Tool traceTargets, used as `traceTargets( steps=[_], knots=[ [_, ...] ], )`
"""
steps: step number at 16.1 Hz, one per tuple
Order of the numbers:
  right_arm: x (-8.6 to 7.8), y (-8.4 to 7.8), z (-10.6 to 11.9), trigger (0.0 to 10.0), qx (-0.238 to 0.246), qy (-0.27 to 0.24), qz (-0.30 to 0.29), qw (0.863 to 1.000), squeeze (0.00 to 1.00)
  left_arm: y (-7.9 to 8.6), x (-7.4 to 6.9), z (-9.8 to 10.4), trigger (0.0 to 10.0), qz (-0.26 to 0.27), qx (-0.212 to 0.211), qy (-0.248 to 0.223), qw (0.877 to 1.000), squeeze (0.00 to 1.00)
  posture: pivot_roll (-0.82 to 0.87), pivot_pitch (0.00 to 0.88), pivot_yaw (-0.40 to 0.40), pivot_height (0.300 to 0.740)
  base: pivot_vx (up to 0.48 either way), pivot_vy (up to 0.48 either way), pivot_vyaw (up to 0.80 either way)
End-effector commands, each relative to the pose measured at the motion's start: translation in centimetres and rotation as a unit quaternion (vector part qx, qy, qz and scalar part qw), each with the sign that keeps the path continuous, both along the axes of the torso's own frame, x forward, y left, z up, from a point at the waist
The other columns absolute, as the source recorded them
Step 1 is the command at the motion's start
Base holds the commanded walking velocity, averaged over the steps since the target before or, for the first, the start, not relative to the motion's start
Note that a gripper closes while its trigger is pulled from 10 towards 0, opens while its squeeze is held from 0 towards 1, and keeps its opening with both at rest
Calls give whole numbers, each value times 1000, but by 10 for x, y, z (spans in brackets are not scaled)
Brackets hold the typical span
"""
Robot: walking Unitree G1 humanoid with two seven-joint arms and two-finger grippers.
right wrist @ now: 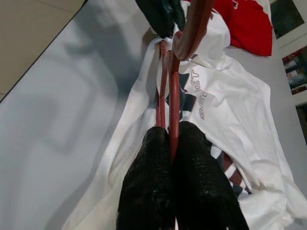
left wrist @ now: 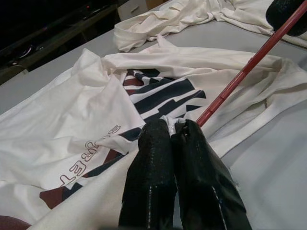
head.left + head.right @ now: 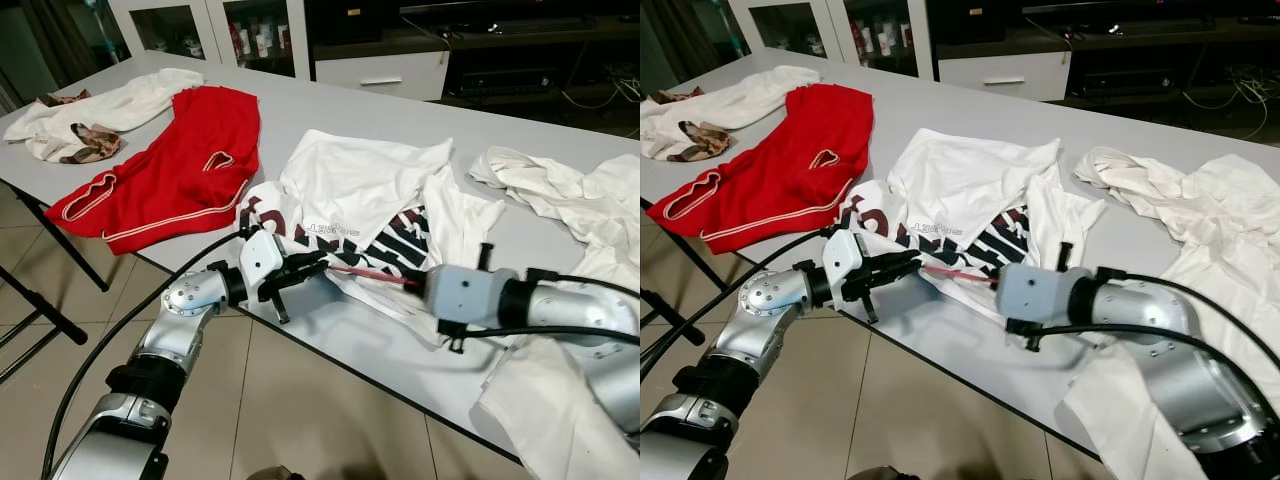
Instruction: Hang hanger
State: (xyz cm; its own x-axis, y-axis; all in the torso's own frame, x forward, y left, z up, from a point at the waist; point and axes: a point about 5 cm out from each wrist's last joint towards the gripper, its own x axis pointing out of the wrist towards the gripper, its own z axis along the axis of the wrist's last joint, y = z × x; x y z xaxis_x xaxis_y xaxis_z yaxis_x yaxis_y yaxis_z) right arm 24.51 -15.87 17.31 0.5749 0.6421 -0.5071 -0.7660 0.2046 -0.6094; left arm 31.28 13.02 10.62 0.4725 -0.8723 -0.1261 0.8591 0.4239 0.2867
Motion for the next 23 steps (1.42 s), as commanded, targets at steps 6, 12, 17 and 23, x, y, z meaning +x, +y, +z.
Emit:
traceTargets(
  steps=[6,12,17,23],
  knots=[
    [14,-1,-2,10000,6,-6,-56,998,0,-10,8,29,0,-11,-20,-49,999,0,-141,0,121,736,0,0,0],
    [26,7,-4,10000,57,-1,-107,993,0,-27,8,41,0,-32,-37,-65,997,0,-145,0,119,736,0,0,0],
    [33,16,-7,10000,108,17,-127,986,0,-26,12,42,10000,-22,-26,-54,998,0,-138,0,116,736,0,0,0],
    [38,17,-21,10000,136,35,-155,978,0,-7,16,44,10000,35,34,-101,994,1000,-128,0,107,736,0,0,0]
  ],
)
